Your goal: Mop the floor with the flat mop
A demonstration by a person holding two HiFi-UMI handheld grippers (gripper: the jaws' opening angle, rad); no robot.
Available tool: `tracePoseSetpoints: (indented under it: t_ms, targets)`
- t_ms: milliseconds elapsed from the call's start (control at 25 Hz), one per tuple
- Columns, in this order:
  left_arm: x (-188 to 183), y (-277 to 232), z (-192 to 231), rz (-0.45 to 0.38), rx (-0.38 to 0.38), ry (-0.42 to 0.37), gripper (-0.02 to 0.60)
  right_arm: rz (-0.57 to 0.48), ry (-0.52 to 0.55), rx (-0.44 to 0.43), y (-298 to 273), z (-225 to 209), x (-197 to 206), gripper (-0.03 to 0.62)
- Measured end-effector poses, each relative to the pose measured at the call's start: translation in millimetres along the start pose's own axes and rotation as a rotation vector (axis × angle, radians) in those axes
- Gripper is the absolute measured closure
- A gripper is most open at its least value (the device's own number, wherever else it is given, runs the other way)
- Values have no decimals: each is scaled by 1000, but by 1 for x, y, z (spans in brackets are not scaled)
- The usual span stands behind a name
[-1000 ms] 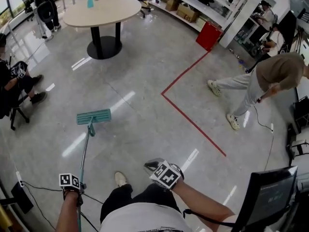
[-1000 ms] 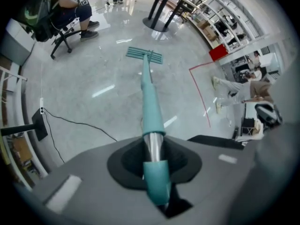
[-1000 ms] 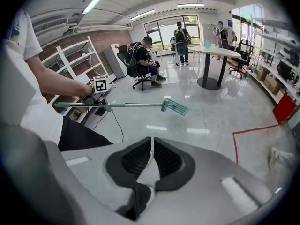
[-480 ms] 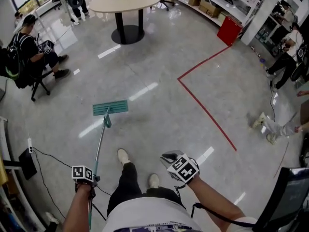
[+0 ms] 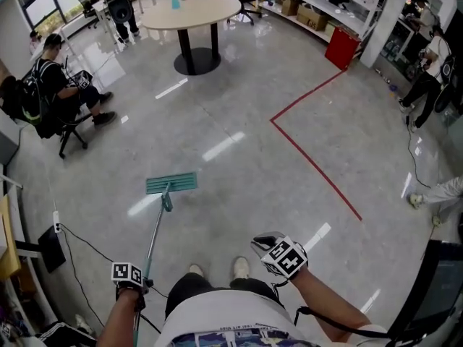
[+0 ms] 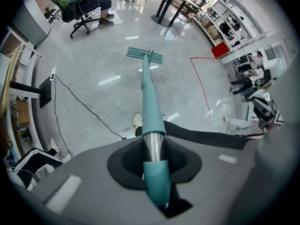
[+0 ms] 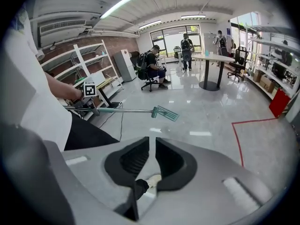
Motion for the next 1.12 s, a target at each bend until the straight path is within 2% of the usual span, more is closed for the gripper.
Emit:
tracePoseSetpoints:
  t_ms: [120, 240, 520, 1120]
  targets:
    - [8, -4, 21, 6, -5, -11, 499, -27, 5, 42, -2, 15, -13, 548]
    - [15, -4, 38, 31, -23, -55, 500, -57, -1, 73, -6, 34, -29, 548]
    - [36, -9, 75, 63, -15, -123, 499, -75, 18, 66, -40, 79, -57, 548]
    - [47, -21, 117, 86, 4, -186, 499, -49, -18, 97, -72, 130, -52, 548]
Point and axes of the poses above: the fingertips, and each gripper's own axes: y backward along the fingers, z to its left, x out of its underside, the point moved 8 cm from there along y, backward along the fingers, and after that the axes turned 13 degrees about -x, right-handed, at the moved point
